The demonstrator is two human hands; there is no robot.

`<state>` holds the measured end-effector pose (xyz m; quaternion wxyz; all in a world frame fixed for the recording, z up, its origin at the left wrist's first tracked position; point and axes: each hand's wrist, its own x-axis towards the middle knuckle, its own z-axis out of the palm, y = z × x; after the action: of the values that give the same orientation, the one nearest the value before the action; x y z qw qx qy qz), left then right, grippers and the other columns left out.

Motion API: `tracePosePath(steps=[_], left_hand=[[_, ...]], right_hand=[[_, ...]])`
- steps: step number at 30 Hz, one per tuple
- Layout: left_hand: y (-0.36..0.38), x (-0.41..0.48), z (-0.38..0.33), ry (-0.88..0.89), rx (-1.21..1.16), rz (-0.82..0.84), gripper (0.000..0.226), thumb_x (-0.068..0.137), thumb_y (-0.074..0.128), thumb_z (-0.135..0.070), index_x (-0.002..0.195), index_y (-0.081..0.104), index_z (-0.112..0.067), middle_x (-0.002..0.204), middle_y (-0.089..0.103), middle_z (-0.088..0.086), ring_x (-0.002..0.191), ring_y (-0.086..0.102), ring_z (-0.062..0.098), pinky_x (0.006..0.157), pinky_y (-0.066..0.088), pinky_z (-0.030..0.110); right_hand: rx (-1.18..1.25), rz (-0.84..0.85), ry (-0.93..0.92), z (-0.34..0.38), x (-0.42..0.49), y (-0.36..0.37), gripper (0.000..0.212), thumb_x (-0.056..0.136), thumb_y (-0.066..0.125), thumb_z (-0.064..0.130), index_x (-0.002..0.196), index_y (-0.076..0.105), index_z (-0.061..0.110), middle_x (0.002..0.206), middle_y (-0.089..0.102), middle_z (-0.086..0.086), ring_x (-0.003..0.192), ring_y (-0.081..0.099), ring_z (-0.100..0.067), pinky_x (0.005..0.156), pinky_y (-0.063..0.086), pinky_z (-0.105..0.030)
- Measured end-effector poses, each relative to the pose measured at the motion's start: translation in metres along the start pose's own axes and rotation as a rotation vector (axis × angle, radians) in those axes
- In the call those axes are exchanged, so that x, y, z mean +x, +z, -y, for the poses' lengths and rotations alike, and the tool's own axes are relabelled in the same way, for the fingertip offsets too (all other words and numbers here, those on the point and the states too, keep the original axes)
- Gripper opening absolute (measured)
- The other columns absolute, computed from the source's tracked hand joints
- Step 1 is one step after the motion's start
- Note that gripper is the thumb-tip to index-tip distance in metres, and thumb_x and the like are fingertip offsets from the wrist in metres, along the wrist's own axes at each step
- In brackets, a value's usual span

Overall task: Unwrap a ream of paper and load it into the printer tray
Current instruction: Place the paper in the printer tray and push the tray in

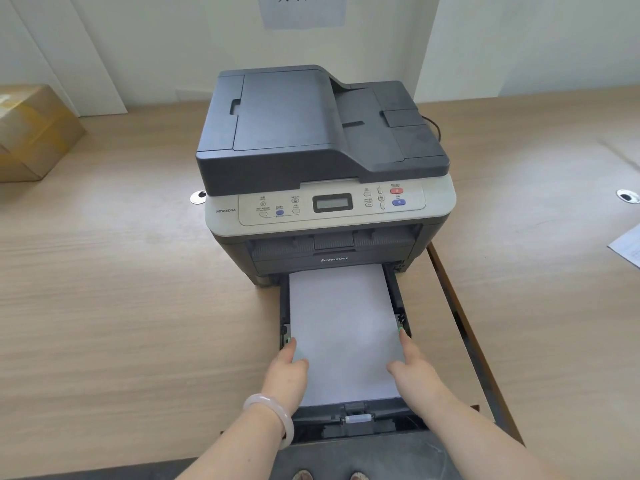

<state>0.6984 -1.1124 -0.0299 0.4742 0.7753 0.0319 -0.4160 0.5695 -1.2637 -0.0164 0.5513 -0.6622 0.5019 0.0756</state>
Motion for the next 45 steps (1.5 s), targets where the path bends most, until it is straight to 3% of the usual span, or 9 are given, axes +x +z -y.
tracePosePath(steps=[5, 7, 9, 14, 18, 23, 31, 36, 45], left_hand=[[0.000, -0.007, -0.002, -0.008, -0.044, 0.040, 0.056, 0.096, 0.037, -0.003, 0.149, 0.029, -0.018, 0.157, 0.025, 0.001, 0.114, 0.052, 0.014, 0.087, 0.040, 0.005], [-0.001, -0.005, 0.001, 0.019, -0.048, 0.032, 0.056, 0.095, 0.038, -0.001, 0.148, 0.030, -0.018, 0.149, 0.036, 0.000, 0.078, 0.048, 0.000, 0.055, 0.042, 0.001], [-0.002, -0.004, 0.001, 0.052, -0.066, 0.007, 0.055, 0.094, 0.038, 0.002, 0.145, 0.035, -0.017, 0.126, 0.046, -0.005, 0.070, 0.041, -0.004, 0.049, 0.038, 0.004], [-0.005, 0.001, 0.006, 0.015, -0.044, 0.001, 0.060, 0.092, 0.040, -0.003, 0.149, 0.030, -0.021, 0.139, 0.045, -0.003, 0.071, 0.046, 0.000, 0.060, 0.040, 0.015], [-0.007, -0.005, 0.003, 0.000, 0.011, 0.071, 0.062, 0.094, 0.040, -0.006, 0.151, 0.022, -0.024, 0.154, 0.030, 0.001, 0.083, 0.047, 0.003, 0.069, 0.038, 0.019], [-0.015, -0.009, 0.003, 0.060, 0.118, 0.133, 0.064, 0.094, 0.047, -0.013, 0.150, 0.021, -0.027, 0.158, 0.024, -0.004, 0.143, 0.027, 0.018, 0.112, 0.025, 0.031], [-0.054, -0.015, 0.007, 0.363, 0.742, 0.153, 0.067, 0.087, 0.058, -0.045, 0.146, 0.030, -0.033, 0.154, 0.032, -0.007, 0.142, 0.030, 0.013, 0.117, 0.026, 0.031], [-0.083, -0.021, 0.023, 0.373, 1.159, 0.382, 0.124, 0.042, 0.056, -0.086, 0.149, 0.014, -0.040, 0.159, 0.009, -0.015, 0.147, 0.012, 0.011, 0.118, 0.014, 0.027], [-0.085, -0.005, 0.039, 0.520, 1.228, 0.266, 0.094, 0.077, 0.065, -0.051, 0.149, 0.005, -0.042, 0.159, 0.004, -0.018, 0.145, 0.018, 0.010, 0.117, 0.017, 0.022]], right_hand=[[-0.006, 0.024, -0.020, 0.002, -0.005, 0.000, 0.068, 0.095, 0.037, 0.003, 0.154, 0.010, 0.025, 0.161, 0.017, 0.000, 0.132, 0.042, -0.027, 0.097, 0.041, -0.030], [-0.006, 0.020, -0.027, 0.001, -0.005, -0.003, 0.069, 0.094, 0.038, 0.001, 0.154, 0.011, 0.025, 0.159, 0.021, 0.000, 0.131, 0.044, -0.028, 0.101, 0.040, -0.033], [0.007, 0.010, -0.022, 0.001, -0.006, -0.005, 0.068, 0.095, 0.038, 0.000, 0.153, 0.013, 0.024, 0.158, 0.025, -0.003, 0.128, 0.046, -0.028, 0.097, 0.041, -0.031], [0.053, 0.012, 0.001, -0.001, -0.003, -0.004, 0.063, 0.096, 0.037, 0.002, 0.152, 0.017, 0.021, 0.149, 0.040, -0.010, 0.100, 0.052, -0.018, 0.077, 0.038, -0.020], [-0.014, 0.034, -0.004, -0.005, 0.001, -0.001, 0.064, 0.096, 0.039, 0.005, 0.153, 0.015, 0.022, 0.157, 0.027, -0.007, 0.129, 0.045, -0.027, 0.081, 0.042, -0.022], [-0.168, 0.092, -0.058, -0.006, -0.001, -0.011, 0.068, 0.095, 0.045, 0.013, 0.153, 0.012, 0.026, 0.159, 0.023, -0.004, 0.119, 0.053, -0.023, 0.096, 0.045, -0.029], [-0.627, 0.136, -0.284, -0.024, -0.012, -0.054, 0.075, 0.084, 0.062, 0.050, 0.148, 0.028, 0.035, 0.155, 0.032, 0.008, 0.141, 0.031, -0.012, 0.114, 0.027, -0.030], [-0.913, 0.242, -0.318, -0.051, -0.021, -0.079, 0.090, 0.069, 0.069, 0.060, 0.146, 0.025, 0.044, 0.155, 0.028, 0.016, 0.142, 0.027, -0.006, 0.116, 0.023, -0.024], [-0.900, 0.189, -0.355, -0.055, 0.000, -0.078, 0.076, 0.076, 0.072, 0.044, 0.142, 0.033, 0.046, 0.150, 0.038, 0.018, 0.126, 0.048, -0.008, 0.103, 0.041, -0.019]])
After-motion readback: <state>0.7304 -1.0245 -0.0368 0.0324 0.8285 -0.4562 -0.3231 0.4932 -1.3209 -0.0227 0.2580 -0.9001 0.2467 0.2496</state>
